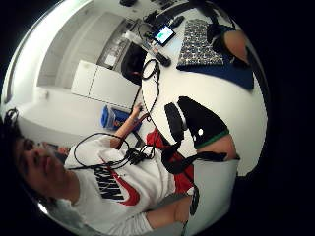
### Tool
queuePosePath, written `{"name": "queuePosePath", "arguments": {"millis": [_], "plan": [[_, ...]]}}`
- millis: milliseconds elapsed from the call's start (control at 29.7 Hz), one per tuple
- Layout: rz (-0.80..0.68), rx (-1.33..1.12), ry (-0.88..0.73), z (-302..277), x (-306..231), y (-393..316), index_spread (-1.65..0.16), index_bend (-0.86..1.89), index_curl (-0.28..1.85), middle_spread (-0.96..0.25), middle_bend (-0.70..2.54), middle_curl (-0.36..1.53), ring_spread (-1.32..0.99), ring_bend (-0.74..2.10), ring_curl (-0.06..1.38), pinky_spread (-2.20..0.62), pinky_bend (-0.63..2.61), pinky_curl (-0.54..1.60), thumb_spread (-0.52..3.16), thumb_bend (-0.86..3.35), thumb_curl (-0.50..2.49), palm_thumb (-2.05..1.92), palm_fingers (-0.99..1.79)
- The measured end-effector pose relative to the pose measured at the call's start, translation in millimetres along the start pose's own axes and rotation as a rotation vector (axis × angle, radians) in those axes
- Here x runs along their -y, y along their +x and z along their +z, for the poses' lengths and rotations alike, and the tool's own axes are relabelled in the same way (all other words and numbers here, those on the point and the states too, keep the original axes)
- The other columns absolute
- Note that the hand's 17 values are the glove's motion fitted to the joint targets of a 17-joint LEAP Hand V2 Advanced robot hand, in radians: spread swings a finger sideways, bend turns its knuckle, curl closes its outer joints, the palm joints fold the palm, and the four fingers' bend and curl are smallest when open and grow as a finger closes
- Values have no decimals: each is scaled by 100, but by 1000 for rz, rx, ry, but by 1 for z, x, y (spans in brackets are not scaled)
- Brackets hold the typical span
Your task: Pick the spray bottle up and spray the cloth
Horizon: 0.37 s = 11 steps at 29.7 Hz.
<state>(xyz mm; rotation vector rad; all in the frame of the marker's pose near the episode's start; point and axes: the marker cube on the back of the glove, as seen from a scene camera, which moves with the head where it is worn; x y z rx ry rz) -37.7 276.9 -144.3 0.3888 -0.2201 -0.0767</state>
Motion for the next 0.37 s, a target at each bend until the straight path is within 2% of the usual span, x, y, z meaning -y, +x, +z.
{"name": "queuePosePath", "arguments": {"millis": [370], "plan": [[-26, -22, 1, -6, 4, -2, -29, 15, 31, -4, 32, 41, -2, 25, 37, 19, 17, 28, 119, -1, 33, 69, 88]]}}
